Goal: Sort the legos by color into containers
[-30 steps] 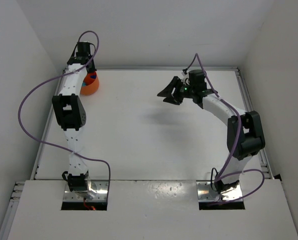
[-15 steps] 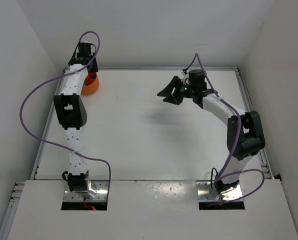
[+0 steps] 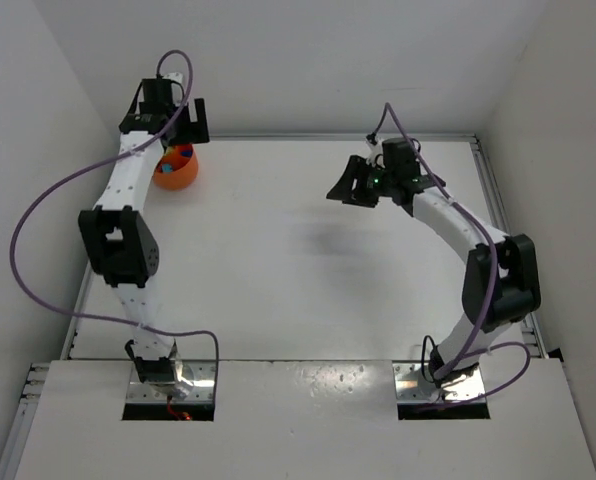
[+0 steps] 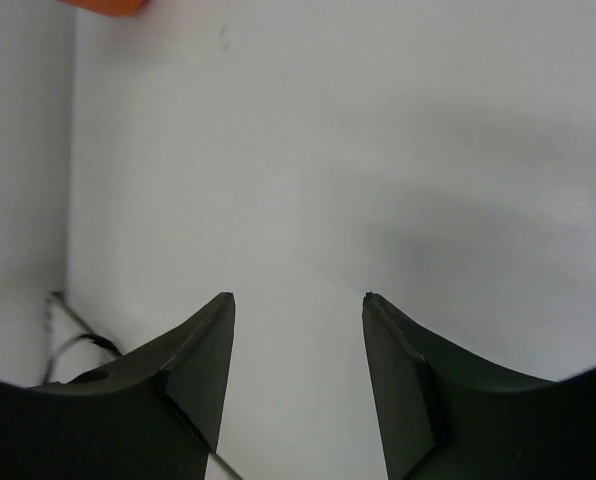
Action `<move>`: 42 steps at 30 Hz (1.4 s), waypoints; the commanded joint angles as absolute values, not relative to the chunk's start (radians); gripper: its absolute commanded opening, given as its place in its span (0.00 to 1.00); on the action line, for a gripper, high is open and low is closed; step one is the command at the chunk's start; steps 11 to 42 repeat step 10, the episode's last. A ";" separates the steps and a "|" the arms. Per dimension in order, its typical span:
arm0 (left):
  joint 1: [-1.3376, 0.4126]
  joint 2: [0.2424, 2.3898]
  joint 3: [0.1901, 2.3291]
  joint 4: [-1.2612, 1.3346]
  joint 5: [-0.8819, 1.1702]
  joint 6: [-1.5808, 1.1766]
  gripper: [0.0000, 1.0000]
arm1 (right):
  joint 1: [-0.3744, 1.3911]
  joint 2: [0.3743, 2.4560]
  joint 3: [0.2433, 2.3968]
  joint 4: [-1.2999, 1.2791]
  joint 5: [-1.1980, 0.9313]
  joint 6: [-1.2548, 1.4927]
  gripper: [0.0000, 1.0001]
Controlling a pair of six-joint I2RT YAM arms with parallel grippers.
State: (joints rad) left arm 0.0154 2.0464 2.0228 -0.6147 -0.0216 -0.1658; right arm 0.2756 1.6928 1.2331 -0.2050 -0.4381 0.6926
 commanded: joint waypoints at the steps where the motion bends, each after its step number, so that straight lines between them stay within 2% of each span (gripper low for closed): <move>1: 0.003 1.728 1.825 -0.568 0.113 -0.156 1.00 | 0.261 1.568 1.336 -0.393 -0.279 0.373 0.54; 5: 0.029 1.498 1.541 -0.558 0.156 -0.147 1.00 | 0.215 1.536 1.295 -0.540 -0.166 0.137 0.54; 8: 0.041 1.335 1.354 -0.549 0.134 -0.105 1.00 | 0.172 1.470 1.185 -0.552 -0.155 0.086 0.60; 10: 0.041 1.267 1.292 -0.538 0.124 -0.083 1.00 | 0.160 1.434 1.132 -0.541 -0.155 0.075 0.70; 42: 0.041 1.267 1.292 -0.538 0.124 -0.083 1.00 | 0.160 1.434 1.132 -0.541 -0.155 0.075 0.70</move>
